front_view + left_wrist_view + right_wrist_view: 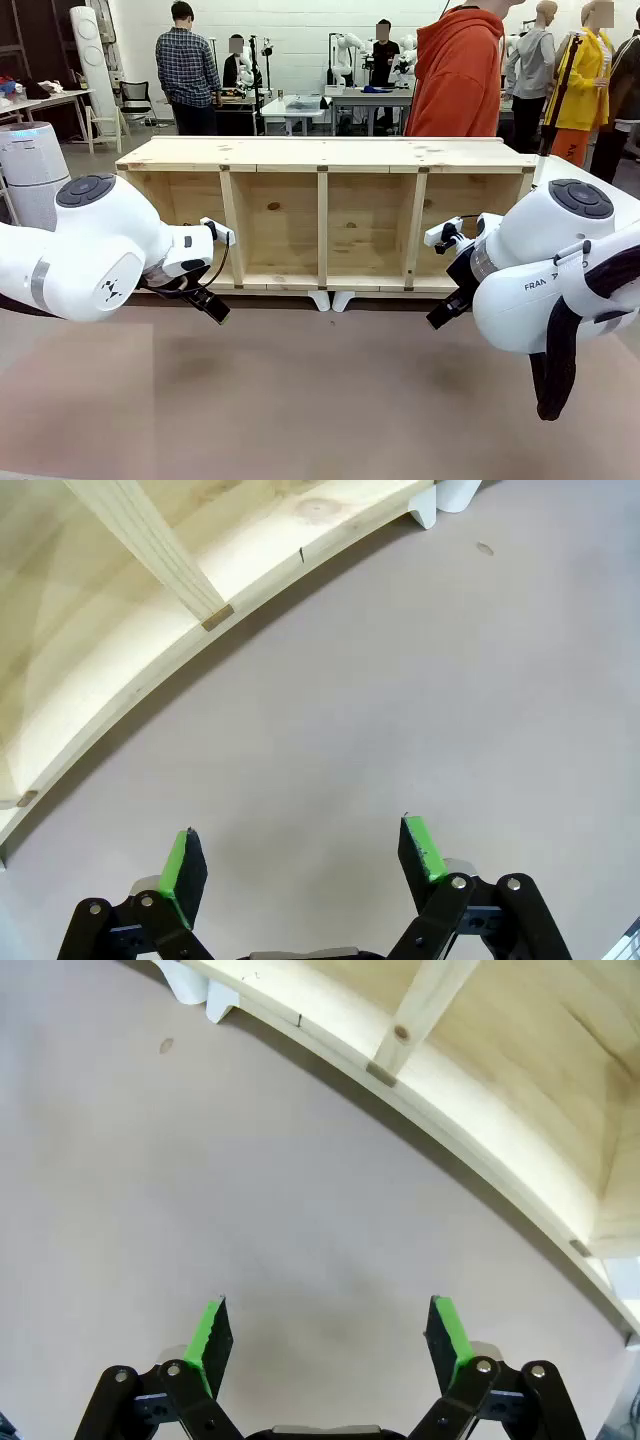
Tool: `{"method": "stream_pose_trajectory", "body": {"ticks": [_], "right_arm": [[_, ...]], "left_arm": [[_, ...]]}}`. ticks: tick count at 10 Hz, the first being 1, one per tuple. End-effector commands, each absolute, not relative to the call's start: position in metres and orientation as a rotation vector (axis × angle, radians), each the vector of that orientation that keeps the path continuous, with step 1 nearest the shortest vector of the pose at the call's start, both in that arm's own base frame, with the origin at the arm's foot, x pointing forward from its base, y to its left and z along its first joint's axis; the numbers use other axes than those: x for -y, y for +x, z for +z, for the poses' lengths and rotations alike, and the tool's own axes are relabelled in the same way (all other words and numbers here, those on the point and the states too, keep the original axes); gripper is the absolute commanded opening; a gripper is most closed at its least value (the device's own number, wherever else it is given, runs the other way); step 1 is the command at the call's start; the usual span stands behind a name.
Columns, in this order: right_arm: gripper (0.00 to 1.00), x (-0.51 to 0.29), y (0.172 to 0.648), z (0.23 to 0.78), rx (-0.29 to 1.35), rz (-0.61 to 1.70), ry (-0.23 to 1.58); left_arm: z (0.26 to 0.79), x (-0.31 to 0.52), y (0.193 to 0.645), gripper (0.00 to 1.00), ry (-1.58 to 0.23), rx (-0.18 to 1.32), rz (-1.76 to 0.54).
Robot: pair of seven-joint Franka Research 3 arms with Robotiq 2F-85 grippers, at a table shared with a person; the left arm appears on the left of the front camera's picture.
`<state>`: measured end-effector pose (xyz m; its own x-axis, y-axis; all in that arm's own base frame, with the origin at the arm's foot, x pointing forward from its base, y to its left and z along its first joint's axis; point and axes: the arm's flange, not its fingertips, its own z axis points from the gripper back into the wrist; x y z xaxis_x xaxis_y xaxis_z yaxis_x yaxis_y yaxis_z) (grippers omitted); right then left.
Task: Perform cable management.
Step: When the cord part of the Power Cable appears at the lower middle area of the table and stops, grasp the cord part of the Power Cable.
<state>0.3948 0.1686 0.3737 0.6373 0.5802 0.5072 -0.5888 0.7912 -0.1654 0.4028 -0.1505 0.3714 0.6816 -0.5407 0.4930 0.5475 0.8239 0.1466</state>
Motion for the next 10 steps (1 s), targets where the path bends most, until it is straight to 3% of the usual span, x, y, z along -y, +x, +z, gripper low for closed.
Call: {"method": "stream_pose_trajectory", "body": {"ticks": [1, 10], "right_arm": [[1.00, -0.1686, 0.3948, 0.3737, 0.573, 0.667, 0.016], [1.00, -0.1688, 0.3947, 0.3737, 0.573, 0.669, 0.015]], "left_arm": [[0.3714, 0.1506, 0.4028, 1.00, -0.013, 0.549, -0.610], [0.3714, 0.1521, 0.4022, 1.00, -0.011, 0.549, -0.615]]}}
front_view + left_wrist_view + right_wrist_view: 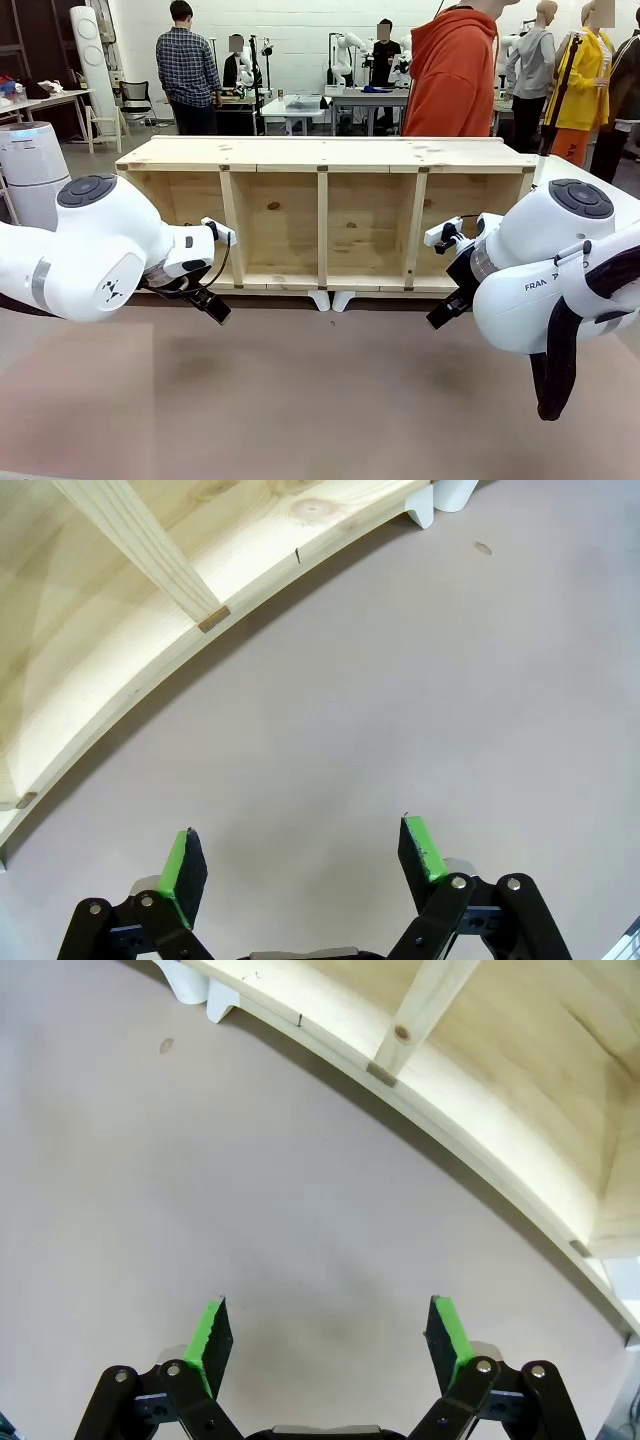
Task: Perform cable management.
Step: When the cord part of the Power Cable appears at the lower middle area of the table and stops, grasp the cord part of the Power Cable.
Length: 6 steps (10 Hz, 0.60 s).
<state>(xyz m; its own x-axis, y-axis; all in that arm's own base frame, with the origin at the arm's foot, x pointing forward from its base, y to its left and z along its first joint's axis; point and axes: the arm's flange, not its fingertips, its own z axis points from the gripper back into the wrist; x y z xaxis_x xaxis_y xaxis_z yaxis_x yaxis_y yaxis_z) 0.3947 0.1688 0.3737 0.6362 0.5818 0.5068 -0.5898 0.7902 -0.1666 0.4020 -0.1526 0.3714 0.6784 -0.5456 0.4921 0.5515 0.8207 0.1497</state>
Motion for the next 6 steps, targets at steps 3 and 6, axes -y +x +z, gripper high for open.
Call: {"method": "stream_pose_trajectory", "body": {"ticks": [3, 6], "right_arm": [[1.00, -0.178, 0.387, 0.399, 0.582, 0.678, -0.050], [1.00, -0.181, 0.365, 0.429, 0.630, 0.657, -0.087]], "left_arm": [[0.415, 0.154, 0.385, 1.00, 0.054, 0.572, -0.615], [0.445, 0.158, 0.358, 1.00, 0.101, 0.611, -0.580]]}}
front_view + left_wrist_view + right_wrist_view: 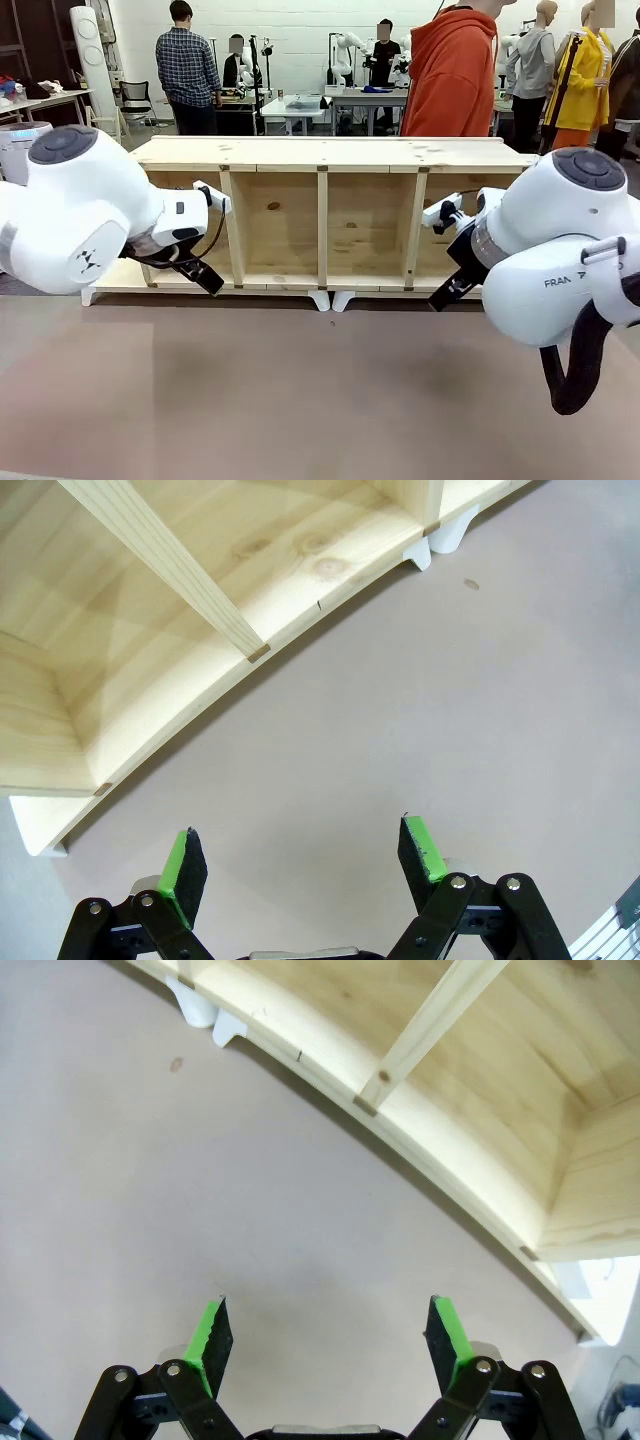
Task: Perform cable management.
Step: When the cord part of the Power Cable appears at the lower middle area of the table and stops, grasp the cord part of the Power Cable.
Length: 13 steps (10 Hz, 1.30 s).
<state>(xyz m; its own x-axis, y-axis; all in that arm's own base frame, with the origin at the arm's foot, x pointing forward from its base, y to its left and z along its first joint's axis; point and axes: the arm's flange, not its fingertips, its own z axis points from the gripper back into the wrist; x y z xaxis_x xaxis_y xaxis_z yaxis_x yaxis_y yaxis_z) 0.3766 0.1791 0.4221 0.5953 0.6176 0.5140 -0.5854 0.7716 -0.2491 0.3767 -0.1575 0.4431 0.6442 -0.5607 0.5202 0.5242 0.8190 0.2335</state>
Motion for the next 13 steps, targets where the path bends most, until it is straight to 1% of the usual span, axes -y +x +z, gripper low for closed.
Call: {"method": "stream_pose_trajectory", "body": {"ticks": [1, 5, 6, 8, 12, 13], "right_arm": [[1.00, -0.181, 0.353, 0.440, 0.650, 0.651, -0.100], [1.00, -0.181, 0.312, 0.487, 0.723, 0.611, -0.162], [1.00, -0.183, 0.299, 0.495, 0.731, 0.618, -0.170], [1.00, -0.183, 0.281, 0.512, 0.760, 0.598, -0.196], [1.00, -0.172, 0.244, 0.533, 0.810, 0.559, -0.224], [1.00, -0.164, 0.233, 0.540, 0.842, 0.515, -0.239]], "left_arm": [[0.451, 0.158, 0.344, 1.00, 0.114, 0.634, -0.552], [0.488, 0.151, 0.296, 1.00, 0.165, 0.712, -0.542], [0.494, 0.153, 0.275, 1.00, 0.186, 0.737, -0.555], [0.519, 0.141, 0.250, 1.00, 0.216, 0.784, -0.561], [0.534, 0.105, 0.199, 1.00, 0.259, 0.843, -0.478], [0.537, 0.093, 0.192, 1.00, 0.263, 0.851, -0.459]]}}
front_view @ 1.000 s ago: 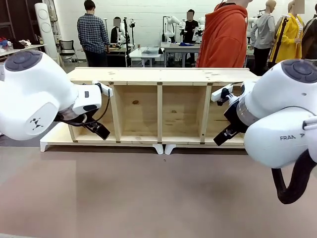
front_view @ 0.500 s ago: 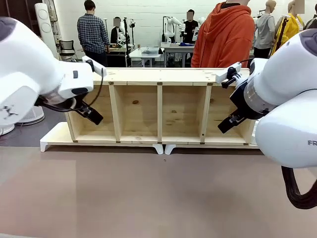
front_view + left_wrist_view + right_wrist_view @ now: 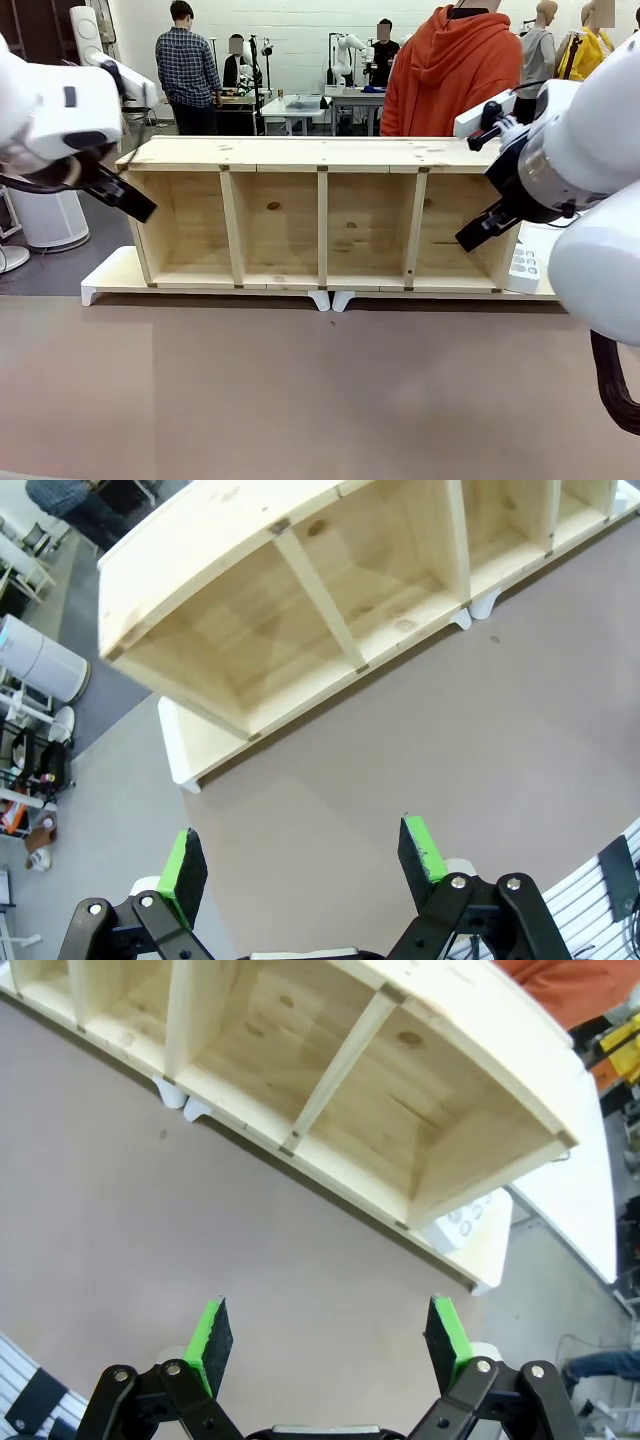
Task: Perform cable management.
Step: When the cord part of the Power Cable appears at the lower middle area of the table and stops, grasp the cord part of the Power Cable.
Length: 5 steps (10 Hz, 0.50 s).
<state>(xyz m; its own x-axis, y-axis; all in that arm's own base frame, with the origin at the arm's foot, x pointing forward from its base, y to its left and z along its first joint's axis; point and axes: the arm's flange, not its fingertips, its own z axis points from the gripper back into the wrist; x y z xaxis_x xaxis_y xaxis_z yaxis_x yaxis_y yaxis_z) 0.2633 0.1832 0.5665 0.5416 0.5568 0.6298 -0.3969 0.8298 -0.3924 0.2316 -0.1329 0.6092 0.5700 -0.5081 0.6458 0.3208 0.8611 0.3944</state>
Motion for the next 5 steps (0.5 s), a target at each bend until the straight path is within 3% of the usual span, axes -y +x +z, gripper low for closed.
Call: {"method": "stream_pose_trajectory", "body": {"ticks": [1, 5], "right_arm": [[1.00, -0.156, 0.219, 0.545, 0.869, 0.483, -0.242], [1.00, -0.129, 0.196, 0.551, 0.906, 0.376, -0.241]], "left_arm": [[0.535, 0.085, 0.181, 1.00, 0.258, 0.859, -0.428], [0.538, 0.050, 0.185, 1.00, 0.223, 0.856, -0.387]]}}
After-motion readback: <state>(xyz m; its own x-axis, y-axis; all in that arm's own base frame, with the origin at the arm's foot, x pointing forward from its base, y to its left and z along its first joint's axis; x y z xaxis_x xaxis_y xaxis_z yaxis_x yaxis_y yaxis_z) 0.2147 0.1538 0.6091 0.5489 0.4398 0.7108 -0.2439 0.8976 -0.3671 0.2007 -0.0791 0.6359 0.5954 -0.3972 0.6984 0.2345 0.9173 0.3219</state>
